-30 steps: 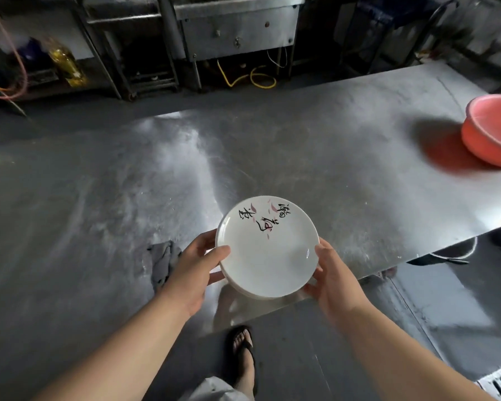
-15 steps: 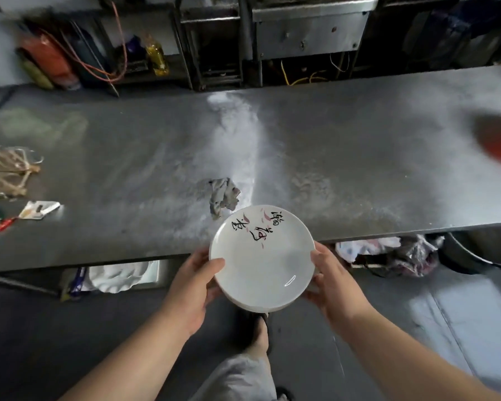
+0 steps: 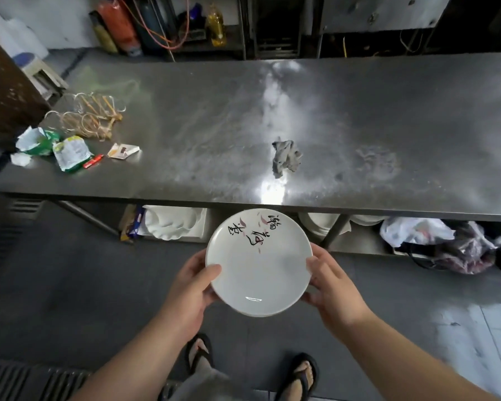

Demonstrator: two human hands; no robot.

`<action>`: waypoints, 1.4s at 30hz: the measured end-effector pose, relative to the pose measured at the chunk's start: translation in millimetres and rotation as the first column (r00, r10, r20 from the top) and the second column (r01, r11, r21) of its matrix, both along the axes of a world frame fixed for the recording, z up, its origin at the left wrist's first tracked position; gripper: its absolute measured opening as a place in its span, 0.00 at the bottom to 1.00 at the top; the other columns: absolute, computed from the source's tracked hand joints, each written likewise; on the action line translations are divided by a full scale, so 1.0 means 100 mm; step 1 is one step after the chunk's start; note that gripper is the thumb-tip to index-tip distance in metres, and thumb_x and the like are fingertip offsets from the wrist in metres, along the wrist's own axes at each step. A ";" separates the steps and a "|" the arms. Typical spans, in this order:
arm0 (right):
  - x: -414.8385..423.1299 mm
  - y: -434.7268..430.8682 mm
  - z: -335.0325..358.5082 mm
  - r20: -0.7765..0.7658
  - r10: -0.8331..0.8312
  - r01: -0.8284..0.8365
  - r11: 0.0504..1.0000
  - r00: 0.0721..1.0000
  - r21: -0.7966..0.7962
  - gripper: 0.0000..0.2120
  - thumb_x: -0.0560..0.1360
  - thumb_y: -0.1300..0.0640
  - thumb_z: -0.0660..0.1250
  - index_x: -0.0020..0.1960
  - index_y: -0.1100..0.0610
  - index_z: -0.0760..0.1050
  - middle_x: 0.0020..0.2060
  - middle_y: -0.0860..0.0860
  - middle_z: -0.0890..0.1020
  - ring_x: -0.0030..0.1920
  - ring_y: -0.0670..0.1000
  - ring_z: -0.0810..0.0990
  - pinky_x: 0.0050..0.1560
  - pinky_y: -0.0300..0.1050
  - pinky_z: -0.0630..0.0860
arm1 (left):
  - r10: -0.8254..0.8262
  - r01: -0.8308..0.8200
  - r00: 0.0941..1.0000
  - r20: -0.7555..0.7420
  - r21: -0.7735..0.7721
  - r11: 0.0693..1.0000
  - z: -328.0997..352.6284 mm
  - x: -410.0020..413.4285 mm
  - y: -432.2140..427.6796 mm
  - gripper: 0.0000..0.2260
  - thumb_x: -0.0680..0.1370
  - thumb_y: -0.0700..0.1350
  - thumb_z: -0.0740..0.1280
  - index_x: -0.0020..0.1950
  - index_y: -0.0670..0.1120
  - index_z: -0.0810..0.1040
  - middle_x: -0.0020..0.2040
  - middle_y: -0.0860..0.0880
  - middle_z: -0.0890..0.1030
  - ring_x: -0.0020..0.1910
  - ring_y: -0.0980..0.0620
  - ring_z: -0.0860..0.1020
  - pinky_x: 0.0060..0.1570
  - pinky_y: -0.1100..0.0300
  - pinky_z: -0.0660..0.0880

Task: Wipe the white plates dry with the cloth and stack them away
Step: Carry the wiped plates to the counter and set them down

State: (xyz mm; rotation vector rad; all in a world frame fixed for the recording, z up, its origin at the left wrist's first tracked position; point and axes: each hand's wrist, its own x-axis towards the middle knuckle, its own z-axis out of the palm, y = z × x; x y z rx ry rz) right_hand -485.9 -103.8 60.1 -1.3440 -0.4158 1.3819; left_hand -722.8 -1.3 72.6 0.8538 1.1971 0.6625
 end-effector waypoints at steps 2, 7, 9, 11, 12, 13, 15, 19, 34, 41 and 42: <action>-0.19 0.06 -0.04 -0.009 0.006 -0.006 1.000 1.000 -0.001 0.22 0.75 0.46 0.65 0.68 0.45 0.78 0.60 0.51 0.86 0.58 0.54 0.86 0.57 0.58 0.82 | 0.007 -0.007 1.000 0.006 -0.002 1.000 -0.05 -0.22 0.03 0.32 0.63 0.49 0.75 0.67 0.44 0.78 0.61 0.42 0.85 0.59 0.39 0.84 0.55 0.37 0.80; -0.78 0.30 -0.12 -0.029 0.017 -0.017 1.000 0.999 -0.015 0.22 0.75 0.48 0.66 0.68 0.46 0.78 0.61 0.52 0.85 0.58 0.55 0.85 0.60 0.62 0.80 | 0.003 -0.003 1.000 -0.004 -0.021 1.000 -0.12 -0.82 0.25 0.28 0.66 0.47 0.73 0.67 0.46 0.79 0.61 0.43 0.85 0.60 0.38 0.83 0.58 0.35 0.79; -0.98 0.39 -0.14 -0.032 0.004 -0.005 1.000 0.999 -0.010 0.23 0.74 0.50 0.66 0.68 0.47 0.78 0.61 0.53 0.85 0.58 0.55 0.85 0.60 0.62 0.80 | -0.009 0.008 1.000 -0.018 -0.022 1.000 -0.15 -1.02 0.35 0.26 0.68 0.46 0.72 0.66 0.47 0.79 0.60 0.44 0.85 0.60 0.38 0.83 0.59 0.35 0.79; -1.20 0.50 -0.16 -0.027 -0.008 0.007 1.000 1.000 -0.011 0.24 0.73 0.51 0.66 0.69 0.48 0.78 0.61 0.54 0.85 0.57 0.56 0.85 0.58 0.61 0.81 | -0.027 0.026 0.999 -0.018 -0.017 1.000 -0.17 -1.23 0.49 0.29 0.65 0.48 0.74 0.67 0.48 0.79 0.60 0.44 0.85 0.60 0.39 0.83 0.58 0.37 0.80; -1.30 0.54 -0.18 -0.028 -0.021 0.021 1.000 0.999 -0.013 0.24 0.73 0.51 0.66 0.69 0.49 0.78 0.61 0.55 0.85 0.57 0.56 0.85 0.57 0.60 0.82 | -0.042 0.041 0.999 -0.015 -0.019 0.999 -0.17 -1.31 0.57 0.29 0.65 0.48 0.74 0.67 0.49 0.79 0.60 0.44 0.85 0.60 0.39 0.83 0.57 0.38 0.80; -1.39 0.58 -0.19 -0.030 -0.036 0.035 0.999 0.999 -0.017 0.24 0.73 0.51 0.65 0.69 0.49 0.78 0.61 0.55 0.85 0.57 0.57 0.85 0.55 0.58 0.82 | -0.055 0.055 0.998 -0.013 -0.023 0.998 -0.18 -1.38 0.64 0.27 0.66 0.47 0.74 0.66 0.49 0.79 0.60 0.45 0.85 0.60 0.39 0.83 0.57 0.39 0.80; -1.58 0.64 -0.21 -0.037 -0.067 0.066 0.998 0.997 -0.022 0.23 0.73 0.51 0.66 0.68 0.48 0.79 0.61 0.56 0.85 0.56 0.57 0.86 0.52 0.55 0.82 | -0.071 0.071 0.997 -0.005 -0.040 0.997 -0.17 -1.53 0.77 0.24 0.68 0.45 0.71 0.65 0.50 0.80 0.59 0.45 0.85 0.59 0.38 0.83 0.57 0.39 0.79; -1.82 0.74 -0.27 -0.037 -0.113 0.112 0.993 0.993 -0.036 0.23 0.72 0.52 0.66 0.68 0.49 0.79 0.59 0.56 0.85 0.52 0.56 0.86 0.48 0.53 0.82 | -0.131 0.131 0.991 -0.010 -0.055 0.990 -0.20 -1.70 1.00 0.24 0.68 0.45 0.71 0.65 0.51 0.80 0.59 0.46 0.85 0.57 0.41 0.84 0.52 0.44 0.81; -1.22 1.17 -1.53 0.064 -0.087 0.094 0.989 0.994 -0.113 0.28 0.69 0.50 0.68 0.70 0.49 0.77 0.63 0.52 0.83 0.61 0.56 0.84 0.51 0.54 0.83 | -0.081 0.076 0.996 -0.037 -0.121 0.990 -1.60 -1.17 1.34 0.35 0.61 0.51 0.74 0.69 0.46 0.77 0.62 0.43 0.84 0.62 0.40 0.82 0.60 0.39 0.78; -0.85 1.44 -2.73 0.118 -0.077 0.088 0.992 0.990 -0.090 0.24 0.73 0.56 0.64 0.69 0.49 0.77 0.61 0.48 0.84 0.59 0.56 0.85 0.57 0.66 0.83 | -0.008 0.006 1.000 -0.019 -0.094 0.996 -2.88 -0.77 1.54 0.34 0.61 0.52 0.74 0.66 0.44 0.77 0.61 0.42 0.84 0.59 0.42 0.83 0.50 0.53 0.81; -0.80 1.48 -2.91 0.130 -0.078 0.089 0.992 0.988 -0.084 0.24 0.74 0.57 0.64 0.70 0.50 0.77 0.61 0.49 0.84 0.59 0.57 0.85 0.57 0.66 0.83 | -0.002 0.001 1.000 -0.015 -0.082 0.997 -3.07 -0.72 1.59 0.34 0.61 0.51 0.74 0.66 0.44 0.77 0.61 0.42 0.84 0.59 0.42 0.83 0.50 0.53 0.81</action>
